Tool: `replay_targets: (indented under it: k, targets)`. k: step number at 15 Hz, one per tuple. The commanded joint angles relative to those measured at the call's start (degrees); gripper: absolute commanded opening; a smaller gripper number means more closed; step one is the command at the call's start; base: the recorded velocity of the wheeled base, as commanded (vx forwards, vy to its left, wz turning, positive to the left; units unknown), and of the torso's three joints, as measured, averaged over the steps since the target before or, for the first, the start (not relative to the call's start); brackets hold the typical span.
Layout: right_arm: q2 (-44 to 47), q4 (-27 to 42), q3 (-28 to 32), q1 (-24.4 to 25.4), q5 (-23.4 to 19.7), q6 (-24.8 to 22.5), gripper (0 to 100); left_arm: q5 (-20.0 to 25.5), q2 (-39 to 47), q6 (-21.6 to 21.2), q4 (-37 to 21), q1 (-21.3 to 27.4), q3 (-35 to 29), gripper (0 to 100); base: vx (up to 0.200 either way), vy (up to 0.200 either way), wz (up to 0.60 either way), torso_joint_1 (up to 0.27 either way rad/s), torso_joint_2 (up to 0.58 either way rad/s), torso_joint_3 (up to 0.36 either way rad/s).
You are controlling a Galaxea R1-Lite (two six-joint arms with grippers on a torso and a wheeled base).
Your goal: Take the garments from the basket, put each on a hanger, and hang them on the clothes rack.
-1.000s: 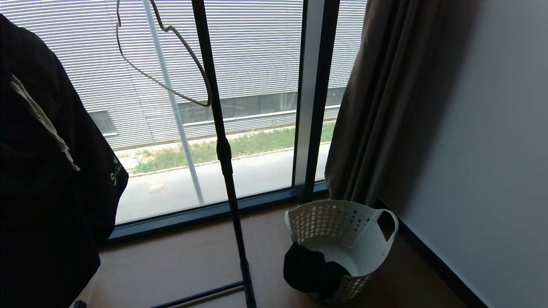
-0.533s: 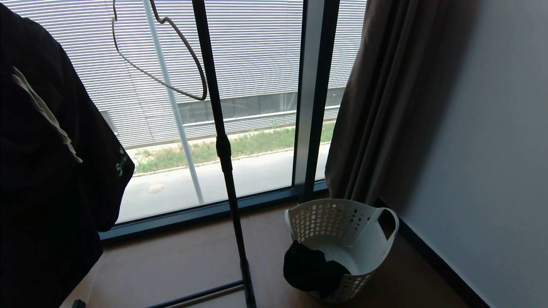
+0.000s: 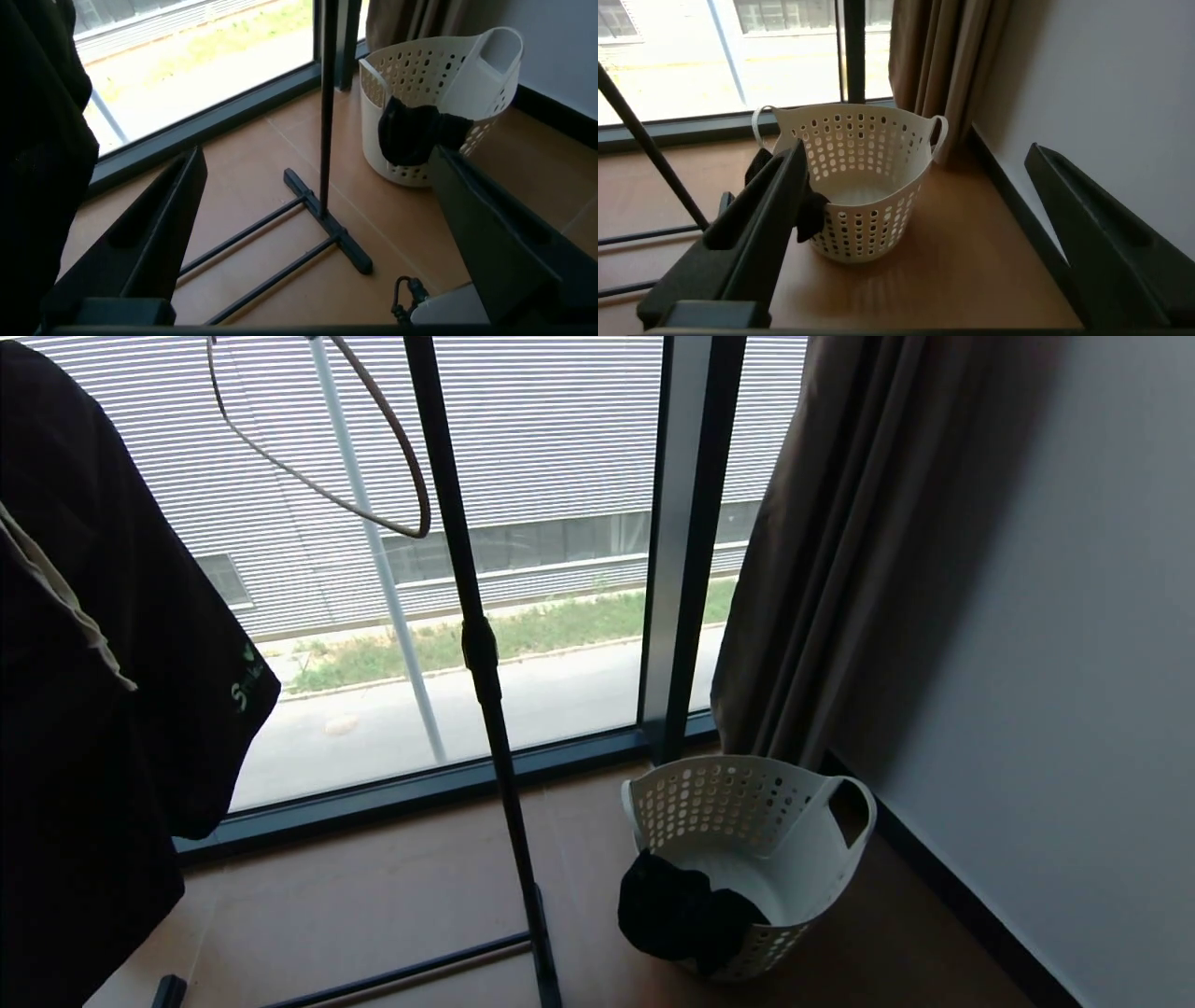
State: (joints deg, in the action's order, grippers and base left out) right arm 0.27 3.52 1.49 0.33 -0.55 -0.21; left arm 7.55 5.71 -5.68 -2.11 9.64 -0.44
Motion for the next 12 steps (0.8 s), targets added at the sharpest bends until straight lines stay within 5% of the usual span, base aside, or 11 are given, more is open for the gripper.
replay_targets:
  k: [1,12]
  targets:
    - [0.08,-0.01,0.01,0.02,-0.07,0.03,100,0.01,0.10,-0.03,0.00,0.11,0.00,100,0.000,0.000,0.00,0.002,0.00,-0.188]
    - [0.08,0.08,0.01,0.02,-0.15,-0.23,100,0.10,3.26,-0.03,-0.09,1.78,0.00,100,0.000,0.000,0.00,0.005,0.00,-0.195]
